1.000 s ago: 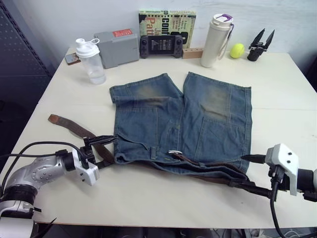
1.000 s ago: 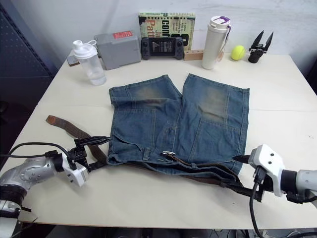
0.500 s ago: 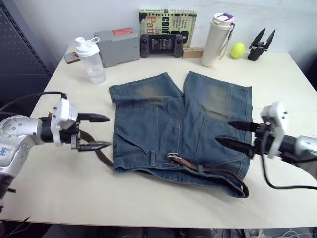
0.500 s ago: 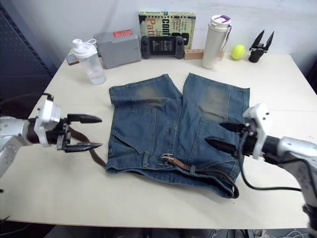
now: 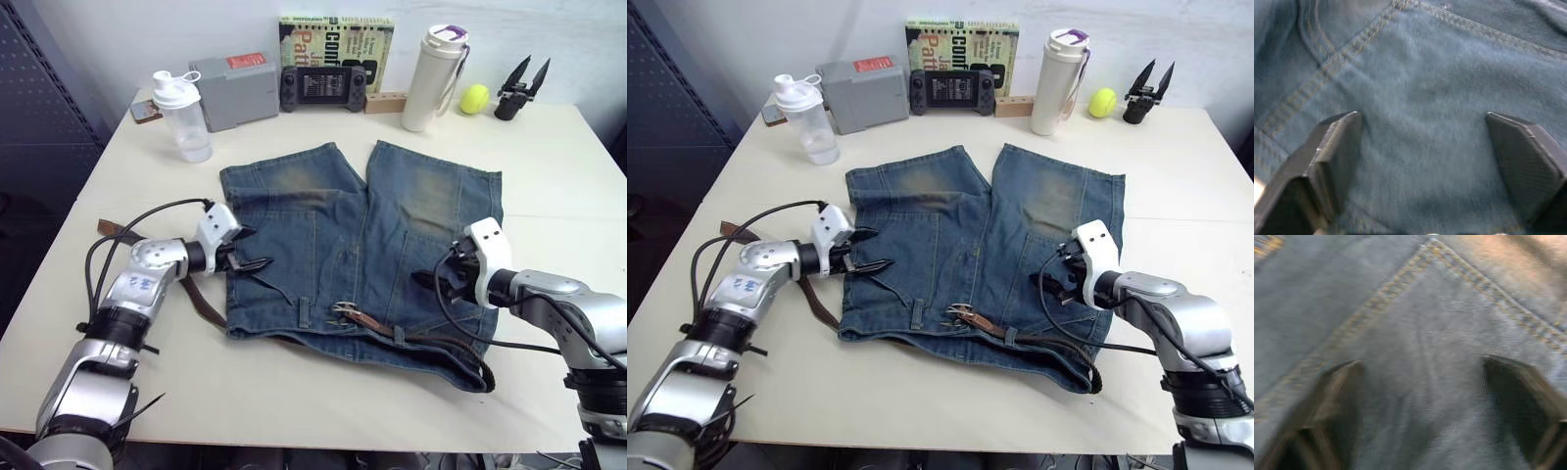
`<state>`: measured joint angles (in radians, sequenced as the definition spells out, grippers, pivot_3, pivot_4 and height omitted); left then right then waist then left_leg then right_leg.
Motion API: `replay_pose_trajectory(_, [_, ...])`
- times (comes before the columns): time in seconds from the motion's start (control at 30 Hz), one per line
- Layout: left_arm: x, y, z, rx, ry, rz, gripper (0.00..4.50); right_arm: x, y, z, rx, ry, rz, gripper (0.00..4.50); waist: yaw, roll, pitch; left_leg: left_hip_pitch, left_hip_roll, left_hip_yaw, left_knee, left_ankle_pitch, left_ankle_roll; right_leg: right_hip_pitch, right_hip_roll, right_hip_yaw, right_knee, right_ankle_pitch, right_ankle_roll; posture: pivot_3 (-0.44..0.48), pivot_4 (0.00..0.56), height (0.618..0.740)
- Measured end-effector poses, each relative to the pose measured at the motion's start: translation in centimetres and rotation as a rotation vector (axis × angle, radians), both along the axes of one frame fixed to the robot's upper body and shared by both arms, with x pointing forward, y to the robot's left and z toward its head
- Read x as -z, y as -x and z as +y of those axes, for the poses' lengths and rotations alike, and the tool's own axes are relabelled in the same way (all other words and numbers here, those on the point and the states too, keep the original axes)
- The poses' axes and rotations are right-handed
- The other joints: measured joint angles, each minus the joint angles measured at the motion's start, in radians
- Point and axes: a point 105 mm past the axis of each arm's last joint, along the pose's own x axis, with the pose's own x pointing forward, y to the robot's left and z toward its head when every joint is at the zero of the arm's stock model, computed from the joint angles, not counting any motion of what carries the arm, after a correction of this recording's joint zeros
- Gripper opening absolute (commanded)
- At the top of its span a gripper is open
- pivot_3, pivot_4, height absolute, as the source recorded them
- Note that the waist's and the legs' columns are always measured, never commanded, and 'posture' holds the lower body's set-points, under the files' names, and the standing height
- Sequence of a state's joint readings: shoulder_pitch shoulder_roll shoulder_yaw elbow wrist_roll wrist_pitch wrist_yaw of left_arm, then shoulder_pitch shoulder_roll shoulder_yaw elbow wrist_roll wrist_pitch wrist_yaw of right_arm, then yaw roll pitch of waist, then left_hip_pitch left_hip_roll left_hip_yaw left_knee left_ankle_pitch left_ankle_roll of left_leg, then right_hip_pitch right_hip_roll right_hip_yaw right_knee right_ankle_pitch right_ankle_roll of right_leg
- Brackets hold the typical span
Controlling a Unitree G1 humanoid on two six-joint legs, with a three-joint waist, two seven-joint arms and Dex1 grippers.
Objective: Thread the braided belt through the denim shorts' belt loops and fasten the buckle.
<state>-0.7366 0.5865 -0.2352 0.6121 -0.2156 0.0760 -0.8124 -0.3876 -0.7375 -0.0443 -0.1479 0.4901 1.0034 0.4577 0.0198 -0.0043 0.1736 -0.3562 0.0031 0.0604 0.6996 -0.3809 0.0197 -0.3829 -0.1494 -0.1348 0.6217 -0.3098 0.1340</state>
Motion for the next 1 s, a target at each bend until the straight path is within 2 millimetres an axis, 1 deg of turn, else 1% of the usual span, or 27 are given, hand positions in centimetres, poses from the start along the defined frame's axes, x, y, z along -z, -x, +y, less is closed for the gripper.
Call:
replay_pose_trajectory(0.07, [0.2, -0.1, -0.2, 0.008, -0.011, -0.007, 2.39, 0.1, -0.1, -0.1, 0.004, 0.015, 0.004, 1.68, 0.001, -0.001, -0.002, 0.002, 0.001, -0.001, -0.001, 0.000, 0.000, 0.002, 0.000, 0.000, 0.000, 0.000, 0.000, 0.000, 0.150, 0.731])
replay_pose_trajectory(0.17, [0.4, 0.0, -0.5, 0.038, -0.045, -0.023, 1.01, 0.4, -0.2, 0.3, -0.015, 0.040, 0.007, 0.20, 0.001, -0.001, -0.005, 0.003, 0.001, -0.002, -0.001, 0.000, 0.000, 0.005, 0.000, -0.001, -0.002, 0.000, 0.000, 0.000, 0.150, 0.731])
replay_pose_trajectory(0.2, [0.5, 0.1, -0.6, 0.048, -0.064, -0.030, 0.65, 0.5, -0.3, 0.4, -0.017, 0.050, 0.006, 0.00, 0.001, -0.002, -0.007, 0.004, 0.001, -0.002, -0.001, 0.000, 0.000, 0.006, 0.000, -0.001, -0.002, 0.000, 0.000, 0.000, 0.150, 0.731])
replay_pose_trajectory(0.23, [0.6, 0.1, -0.6, 0.054, -0.081, -0.037, 0.22, 0.6, -0.3, 0.5, -0.017, 0.059, 0.002, 0.00, 0.001, -0.004, -0.010, 0.004, 0.001, -0.002, -0.001, 0.000, 0.000, 0.006, 0.000, -0.001, -0.002, 0.000, 0.000, 0.000, 0.150, 0.731])
replay_pose_trajectory(0.27, [0.7, 0.1, -0.6, 0.056, -0.096, -0.045, 0.03, 0.8, -0.4, 0.6, -0.016, 0.068, 0.000, 0.00, 0.000, -0.005, -0.013, 0.004, 0.001, -0.002, -0.001, 0.000, 0.000, 0.006, 0.000, -0.001, -0.002, 0.000, 0.000, 0.000, 0.150, 0.731])
replay_pose_trajectory(0.33, [0.9, 0.0, -0.5, 0.053, -0.122, -0.056, 0.03, 1.0, -0.8, 0.9, -0.011, 0.088, -0.014, 0.00, -0.001, -0.007, -0.018, 0.005, 0.001, -0.002, -0.001, 0.000, 0.000, 0.007, 0.000, -0.001, -0.002, 0.000, 0.000, 0.000, 0.150, 0.731])
replay_pose_trajectory(0.47, [1.3, -0.6, -0.8, 0.021, -0.141, -0.075, 0.03, 1.0, -2.4, 1.3, 0.029, 0.133, -0.078, 0.00, -0.002, -0.007, -0.025, 0.006, 0.001, -0.005, 0.000, 0.000, 0.000, 0.009, 0.000, 0.001, -0.004, 0.000, 0.000, 0.000, 0.150, 0.731])
replay_pose_trajectory(0.53, [1.1, -1.2, -1.0, -0.002, -0.160, -0.104, 0.03, 0.8, -3.5, 1.3, 0.062, 0.160, -0.110, 0.00, 0.001, -0.005, -0.026, 0.006, 0.001, -0.009, 0.001, 0.000, 0.000, 0.009, 0.000, 0.001, -0.004, 0.000, 0.000, 0.000, 0.150, 0.731])
replay_pose_trajectory(0.63, [1.0, -1.9, -1.2, -0.032, -0.169, -0.129, 0.03, 0.6, -4.4, 1.1, 0.097, 0.187, -0.137, 0.00, 0.002, -0.003, -0.027, 0.005, 0.000, -0.010, 0.001, 0.000, 0.000, 0.008, -0.001, 0.000, -0.003, 0.000, 0.001, 0.000, 0.150, 0.731])
replay_pose_trajectory(0.7, [0.9, -2.2, -1.2, -0.051, -0.176, -0.143, 0.03, 0.6, -4.7, 1.1, 0.111, 0.184, -0.145, 0.00, 0.002, -0.002, -0.027, 0.005, 0.000, -0.011, 0.001, 0.000, 0.000, 0.008, 0.000, 0.000, -0.003, 0.000, 0.001, 0.000, 0.150, 0.731])
replay_pose_trajectory(0.8, [0.9, -2.6, -1.2, -0.077, -0.196, -0.186, 0.03, 0.7, -4.7, 1.1, 0.110, 0.188, -0.145, 0.00, 0.001, -0.002, -0.027, 0.005, 0.000, -0.011, 0.001, 0.001, 0.000, 0.008, -0.001, 0.000, -0.003, 0.000, 0.001, 0.000, 0.150, 0.731])
replay_pose_trajectory(0.93, [0.6, -3.0, -1.0, -0.112, -0.180, -0.218, 0.03, 0.6, -4.6, 1.2, 0.113, 0.180, -0.154, 0.00, 0.000, -0.001, -0.027, 0.004, 0.000, -0.011, 0.001, 0.001, 0.000, 0.007, -0.001, 0.000, -0.003, 0.000, 0.001, 0.000, 0.150, 0.731])
replay_pose_trajectory(1.0, [0.6, -3.0, -0.9, -0.119, -0.168, -0.219, 1.02, 0.5, -4.6, 1.3, 0.126, 0.159, -0.162, 0.66, -0.002, 0.000, -0.026, 0.004, 0.000, -0.011, 0.001, 0.001, 0.000, 0.007, 0.000, 0.000, -0.003, 0.000, 0.001, 0.000, 0.150, 0.731])
